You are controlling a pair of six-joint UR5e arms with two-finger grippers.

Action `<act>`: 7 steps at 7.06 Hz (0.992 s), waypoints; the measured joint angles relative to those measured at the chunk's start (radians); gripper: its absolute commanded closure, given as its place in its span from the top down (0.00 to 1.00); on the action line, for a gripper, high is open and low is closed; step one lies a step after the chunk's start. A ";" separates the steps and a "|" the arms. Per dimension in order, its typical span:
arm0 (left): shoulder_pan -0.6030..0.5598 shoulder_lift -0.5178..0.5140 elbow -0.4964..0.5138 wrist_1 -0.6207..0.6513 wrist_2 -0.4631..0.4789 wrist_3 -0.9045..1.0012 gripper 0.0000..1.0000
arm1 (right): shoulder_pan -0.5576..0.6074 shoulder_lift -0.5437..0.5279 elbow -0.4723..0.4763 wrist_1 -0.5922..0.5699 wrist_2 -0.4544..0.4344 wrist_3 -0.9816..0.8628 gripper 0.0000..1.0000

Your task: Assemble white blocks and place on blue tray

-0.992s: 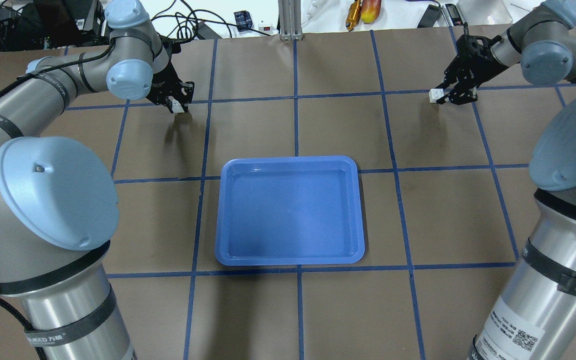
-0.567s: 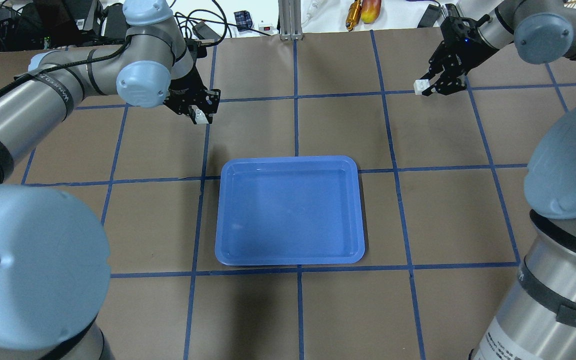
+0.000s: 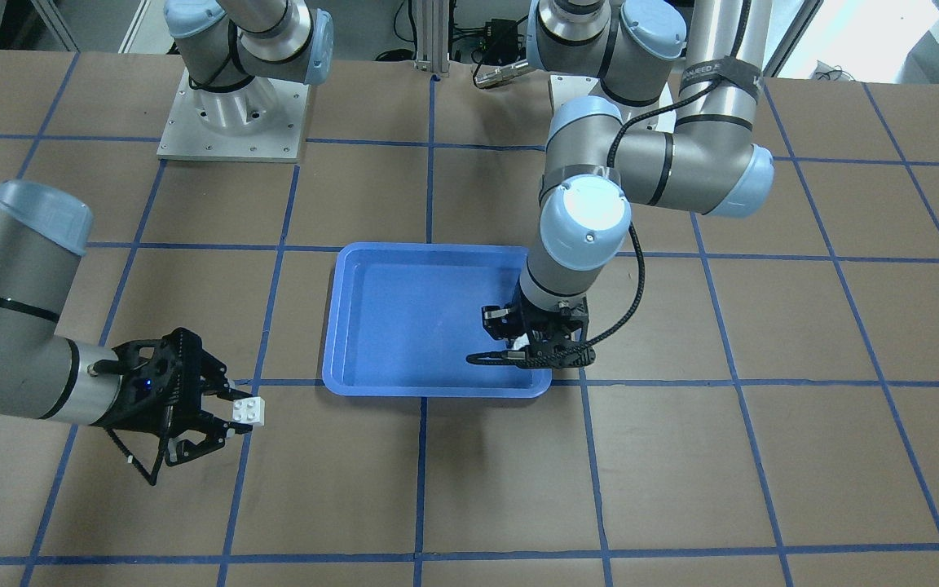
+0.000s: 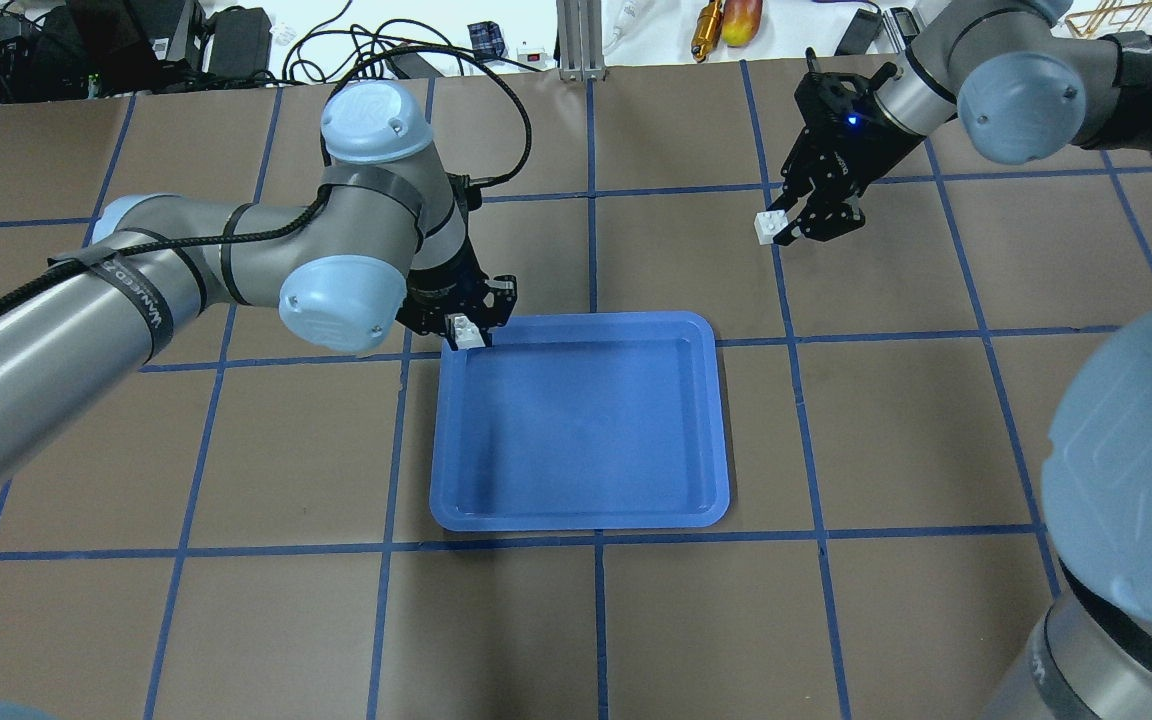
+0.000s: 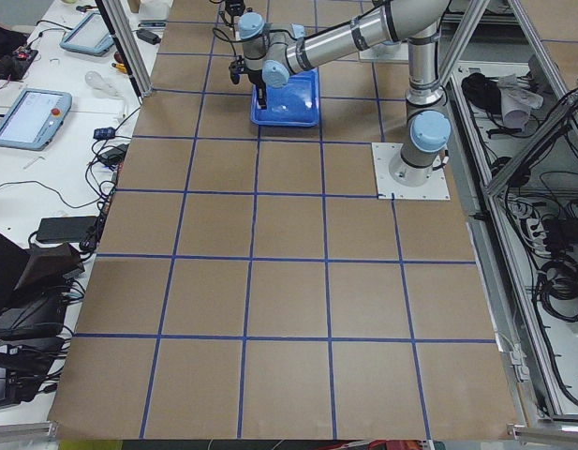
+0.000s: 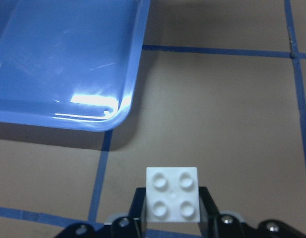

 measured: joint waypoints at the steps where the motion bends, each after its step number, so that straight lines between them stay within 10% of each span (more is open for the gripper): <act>1: -0.047 0.000 -0.033 0.045 -0.001 -0.061 0.26 | 0.015 -0.061 0.076 -0.010 0.001 0.009 0.14; 7: -0.121 -0.033 -0.156 0.240 -0.082 -0.233 0.33 | 0.129 -0.228 0.399 -0.285 0.005 0.234 0.16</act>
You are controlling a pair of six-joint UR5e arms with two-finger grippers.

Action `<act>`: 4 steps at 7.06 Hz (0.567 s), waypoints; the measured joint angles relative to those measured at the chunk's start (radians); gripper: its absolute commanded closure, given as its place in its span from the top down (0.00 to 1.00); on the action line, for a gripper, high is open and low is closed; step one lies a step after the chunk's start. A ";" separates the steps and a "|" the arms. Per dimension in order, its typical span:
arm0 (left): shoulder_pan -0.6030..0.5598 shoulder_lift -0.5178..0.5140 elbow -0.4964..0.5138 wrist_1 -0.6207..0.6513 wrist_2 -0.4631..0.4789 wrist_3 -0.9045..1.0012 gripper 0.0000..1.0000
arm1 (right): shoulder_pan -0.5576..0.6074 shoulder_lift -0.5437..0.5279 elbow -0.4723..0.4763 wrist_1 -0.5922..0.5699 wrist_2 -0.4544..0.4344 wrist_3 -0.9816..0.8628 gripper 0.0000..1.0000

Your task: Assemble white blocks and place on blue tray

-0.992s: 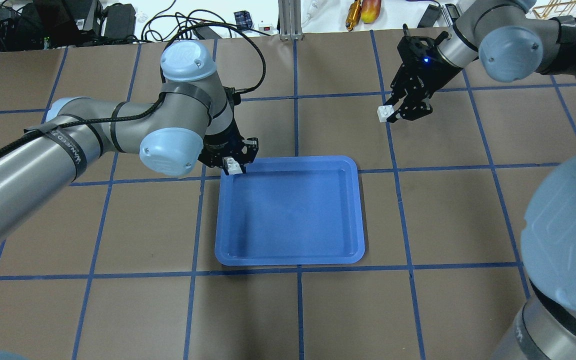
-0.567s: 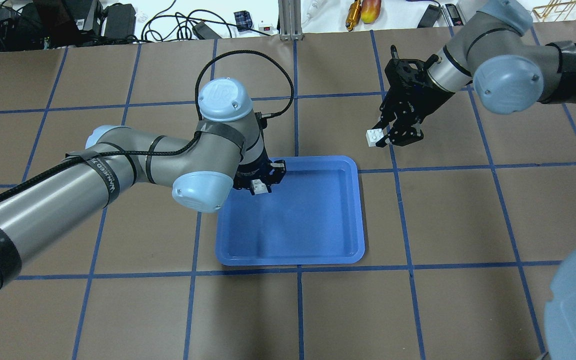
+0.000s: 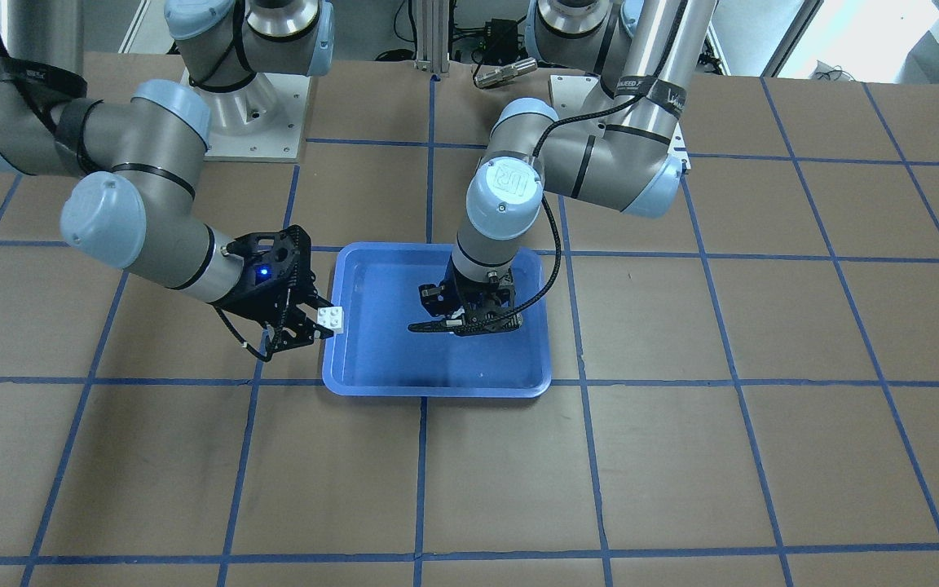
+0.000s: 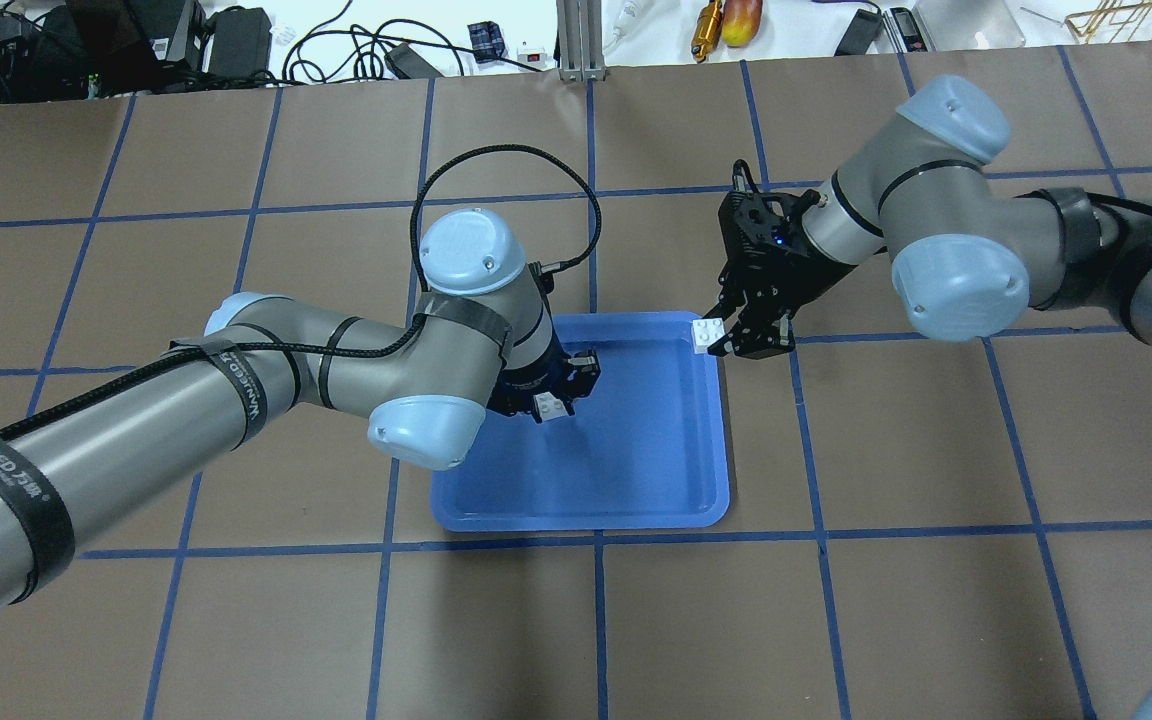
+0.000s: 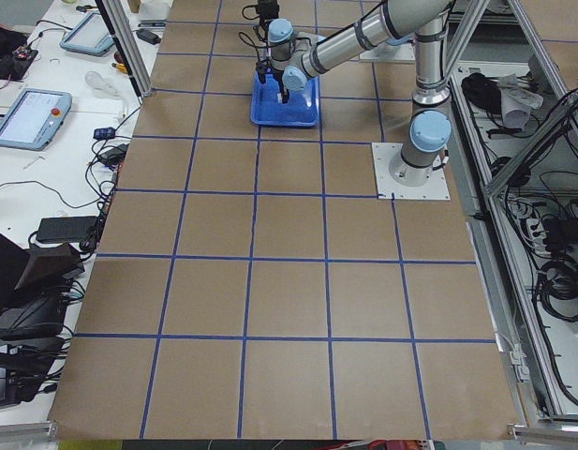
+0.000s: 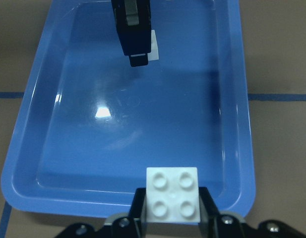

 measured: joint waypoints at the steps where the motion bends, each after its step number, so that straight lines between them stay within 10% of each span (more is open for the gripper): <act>1: -0.007 -0.003 0.000 0.001 -0.001 -0.015 0.40 | 0.023 0.003 0.030 -0.060 -0.001 0.034 0.14; 4: -0.034 -0.013 -0.001 0.000 0.001 -0.012 0.85 | 0.071 0.005 0.117 -0.182 0.001 0.064 0.13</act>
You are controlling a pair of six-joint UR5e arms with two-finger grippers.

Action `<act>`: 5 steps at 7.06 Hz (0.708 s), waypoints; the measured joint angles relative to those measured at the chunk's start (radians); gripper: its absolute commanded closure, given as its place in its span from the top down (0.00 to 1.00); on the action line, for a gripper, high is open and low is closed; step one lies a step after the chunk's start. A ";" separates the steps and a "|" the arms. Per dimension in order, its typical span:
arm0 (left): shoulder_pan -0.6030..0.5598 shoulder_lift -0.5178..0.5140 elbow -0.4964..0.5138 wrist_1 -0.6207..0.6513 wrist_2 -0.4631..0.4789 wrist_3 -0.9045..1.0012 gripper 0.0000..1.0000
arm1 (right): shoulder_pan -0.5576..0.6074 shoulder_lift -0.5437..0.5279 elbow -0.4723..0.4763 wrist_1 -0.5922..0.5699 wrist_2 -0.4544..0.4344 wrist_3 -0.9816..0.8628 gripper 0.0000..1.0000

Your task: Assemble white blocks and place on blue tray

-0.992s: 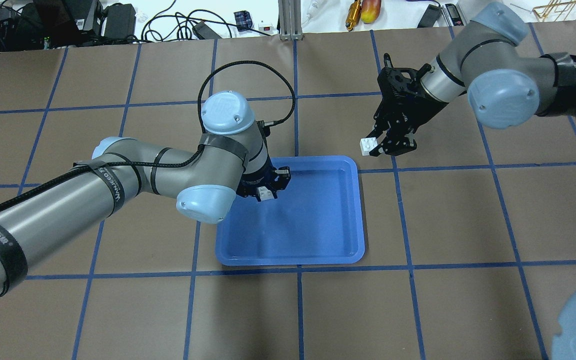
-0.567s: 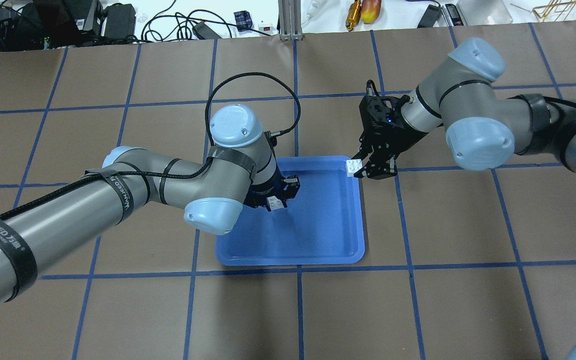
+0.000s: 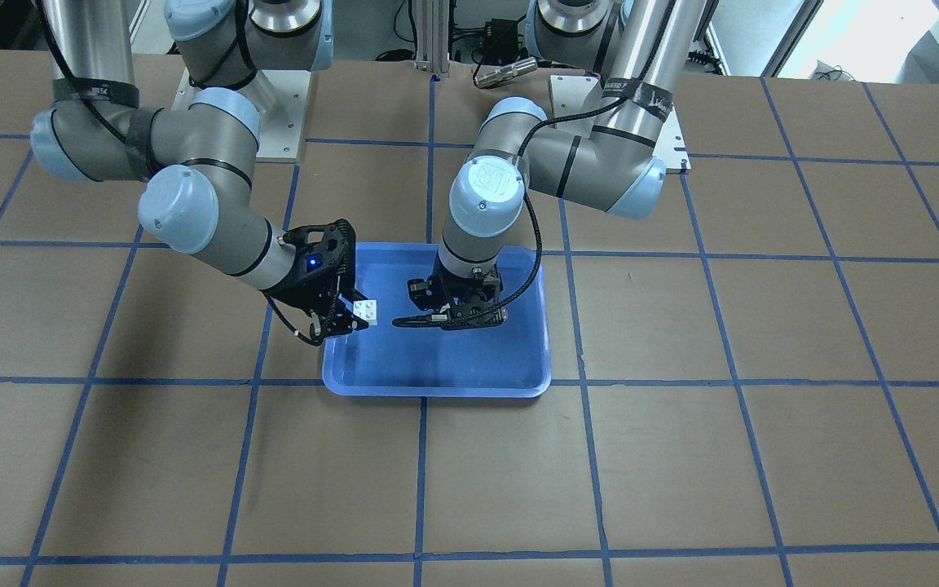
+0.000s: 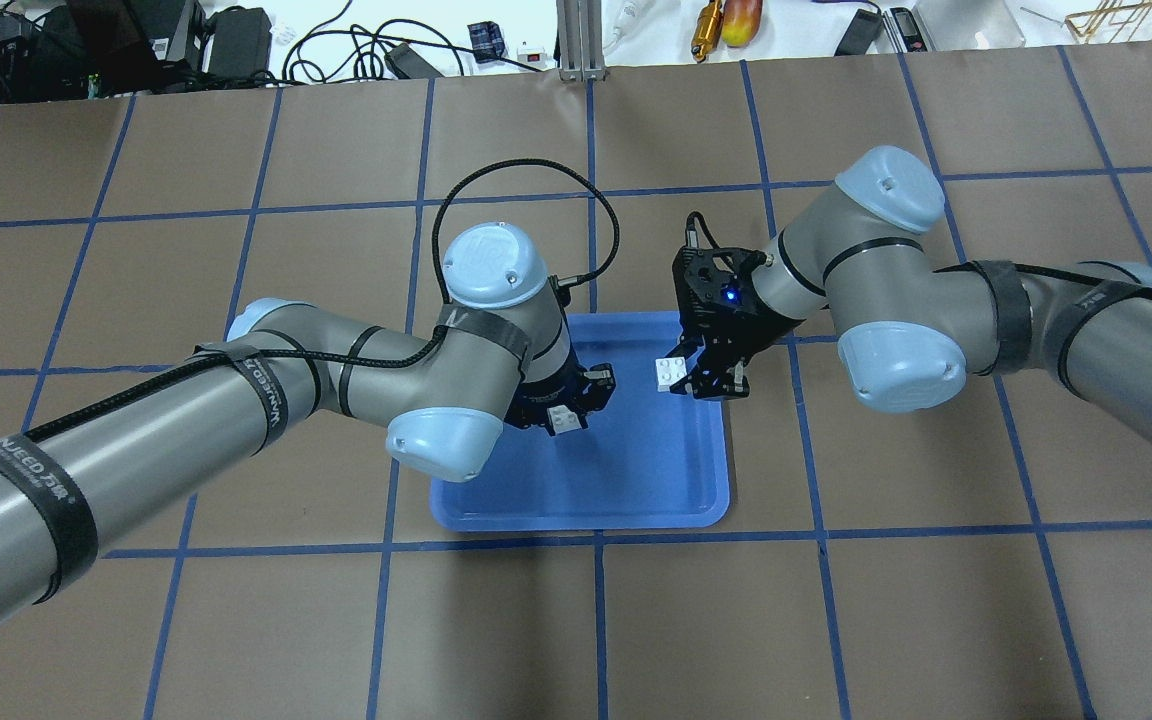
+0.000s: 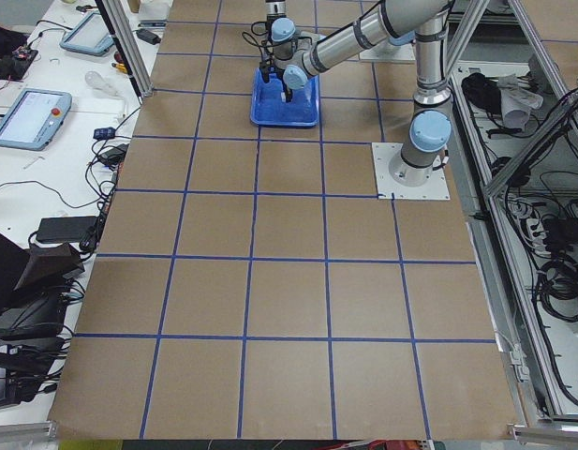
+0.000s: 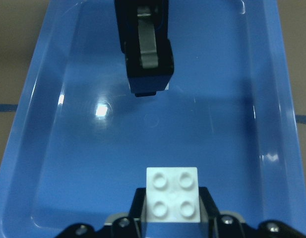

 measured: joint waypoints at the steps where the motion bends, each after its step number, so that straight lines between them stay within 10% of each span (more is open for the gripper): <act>1: -0.003 -0.001 0.000 0.000 0.002 0.002 0.99 | 0.003 0.000 0.019 -0.027 -0.001 0.001 0.13; 3: -0.002 0.002 0.003 -0.001 0.006 0.013 1.00 | 0.005 -0.002 0.037 -0.050 -0.004 0.016 0.13; 5: 0.039 0.030 0.005 -0.027 0.012 0.101 0.57 | 0.013 0.002 0.048 -0.063 0.000 0.036 0.13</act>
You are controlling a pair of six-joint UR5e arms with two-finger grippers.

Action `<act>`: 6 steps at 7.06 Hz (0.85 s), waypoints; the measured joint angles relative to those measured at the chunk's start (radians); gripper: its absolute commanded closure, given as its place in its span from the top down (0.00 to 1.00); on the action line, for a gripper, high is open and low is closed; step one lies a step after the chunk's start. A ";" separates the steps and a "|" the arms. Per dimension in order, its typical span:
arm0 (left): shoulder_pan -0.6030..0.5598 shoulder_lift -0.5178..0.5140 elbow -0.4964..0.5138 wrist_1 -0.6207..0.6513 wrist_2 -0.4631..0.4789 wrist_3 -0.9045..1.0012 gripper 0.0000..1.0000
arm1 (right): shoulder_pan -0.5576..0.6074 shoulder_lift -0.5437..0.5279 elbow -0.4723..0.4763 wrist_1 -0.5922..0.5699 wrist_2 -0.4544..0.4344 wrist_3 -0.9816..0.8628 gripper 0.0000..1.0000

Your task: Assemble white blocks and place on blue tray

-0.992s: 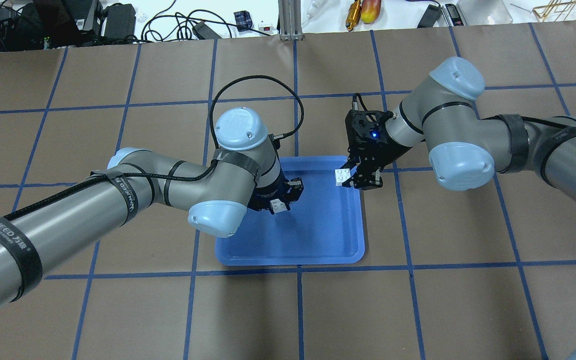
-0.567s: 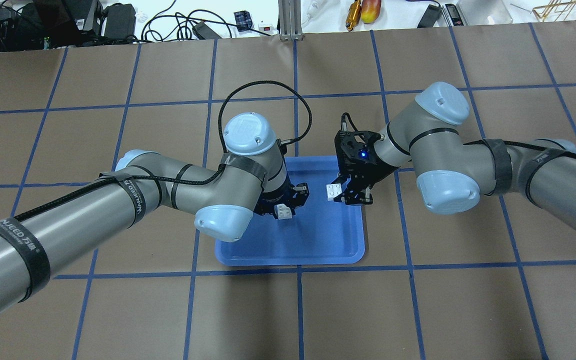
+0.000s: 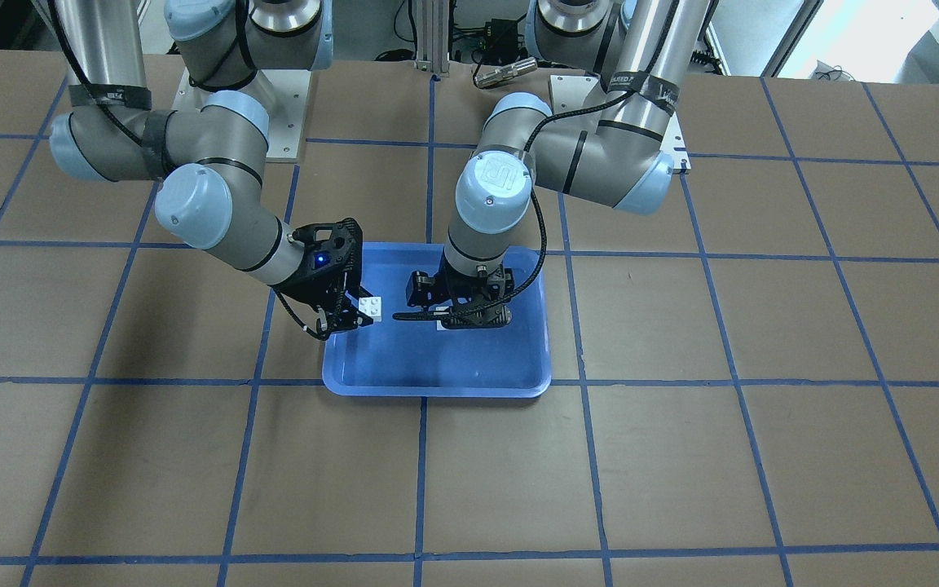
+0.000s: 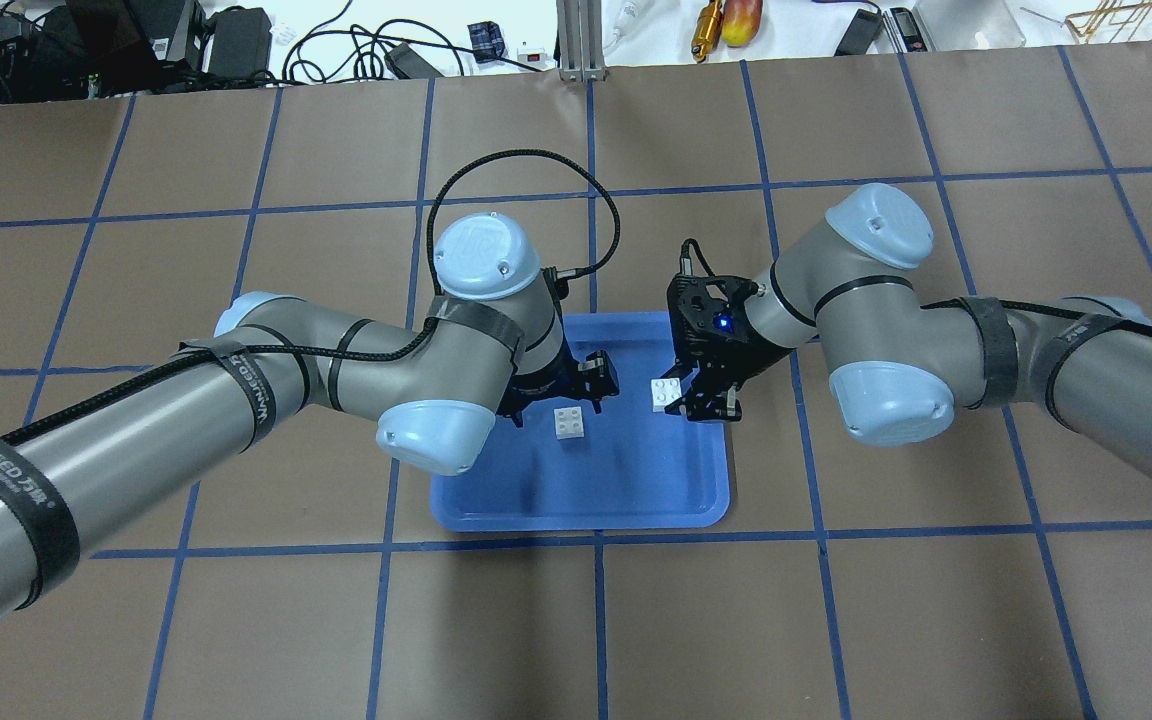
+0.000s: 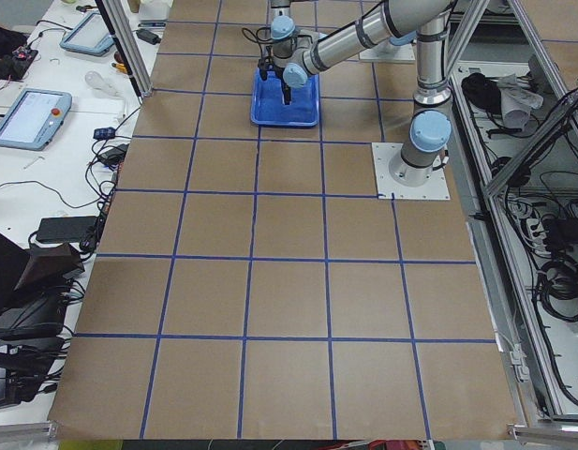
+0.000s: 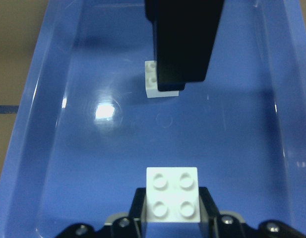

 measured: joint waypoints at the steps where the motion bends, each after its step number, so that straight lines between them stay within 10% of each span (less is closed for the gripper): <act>1: 0.041 0.015 -0.004 -0.017 -0.001 0.038 0.01 | 0.015 0.001 0.001 -0.010 0.000 0.017 0.13; 6: 0.080 0.002 -0.030 -0.023 -0.082 0.053 0.00 | 0.114 0.082 -0.006 -0.156 0.000 0.161 0.14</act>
